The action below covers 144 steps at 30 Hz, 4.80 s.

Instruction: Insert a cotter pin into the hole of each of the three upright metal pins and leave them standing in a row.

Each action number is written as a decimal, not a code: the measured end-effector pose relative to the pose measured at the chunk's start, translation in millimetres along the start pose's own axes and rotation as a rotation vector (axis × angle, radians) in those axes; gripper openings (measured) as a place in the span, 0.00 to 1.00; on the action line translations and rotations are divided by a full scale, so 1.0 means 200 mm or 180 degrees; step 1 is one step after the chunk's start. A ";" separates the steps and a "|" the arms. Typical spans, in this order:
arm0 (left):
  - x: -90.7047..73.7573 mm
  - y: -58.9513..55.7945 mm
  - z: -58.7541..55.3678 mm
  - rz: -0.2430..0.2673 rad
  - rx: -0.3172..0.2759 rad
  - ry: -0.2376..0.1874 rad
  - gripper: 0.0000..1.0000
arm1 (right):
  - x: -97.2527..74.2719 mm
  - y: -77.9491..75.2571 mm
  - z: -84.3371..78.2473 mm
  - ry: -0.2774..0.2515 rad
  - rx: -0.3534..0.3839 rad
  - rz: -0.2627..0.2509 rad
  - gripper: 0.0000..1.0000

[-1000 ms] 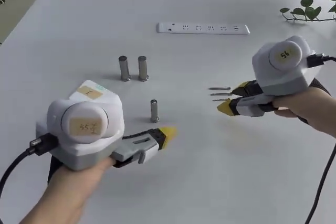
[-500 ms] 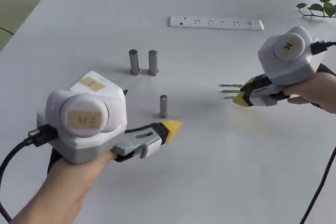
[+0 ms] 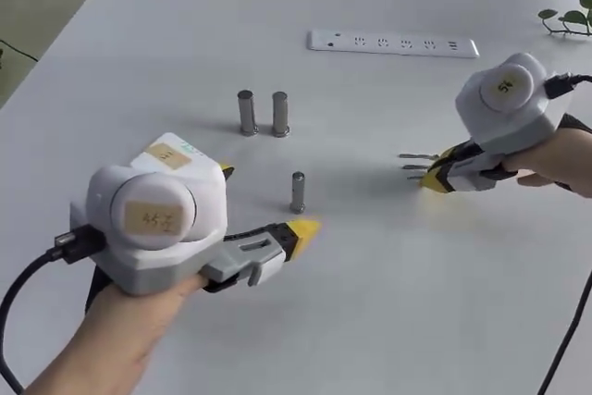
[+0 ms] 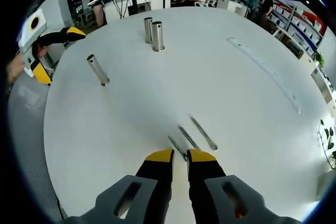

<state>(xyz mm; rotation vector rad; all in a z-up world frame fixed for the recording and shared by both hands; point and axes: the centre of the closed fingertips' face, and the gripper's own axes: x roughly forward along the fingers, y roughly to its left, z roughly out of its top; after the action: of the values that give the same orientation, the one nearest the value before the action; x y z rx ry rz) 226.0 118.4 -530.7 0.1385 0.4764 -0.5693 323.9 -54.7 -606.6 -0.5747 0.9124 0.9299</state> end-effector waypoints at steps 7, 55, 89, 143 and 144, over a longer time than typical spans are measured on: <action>-0.01 0.00 0.02 0.0002 0.0012 -0.0023 0.63 | -0.01 0.00 -0.02 0.0111 -0.0046 0.0036 0.01; 0.01 -0.16 0.13 -0.0527 -0.0166 0.0043 0.26 | -0.22 0.38 0.30 -0.0530 -0.1724 0.0112 0.00; 0.01 -0.39 0.15 -0.1284 -0.1204 0.0241 0.06 | -0.35 0.75 0.36 -0.0838 -0.2263 0.0320 0.00; -0.08 -0.34 0.06 -0.1350 -0.0820 0.0133 0.00 | -0.41 0.82 0.37 -0.1212 -0.0067 0.1337 0.12; -0.08 -0.34 0.06 -0.1361 -0.0797 0.0130 0.00 | -0.41 0.82 0.38 -0.1221 -0.0019 0.1368 0.13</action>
<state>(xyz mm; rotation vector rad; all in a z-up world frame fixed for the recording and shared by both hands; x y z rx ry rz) 181.6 65.9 -512.2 -0.1967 0.6181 -0.9196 189.2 48.7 -504.5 -0.1896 0.6931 1.3750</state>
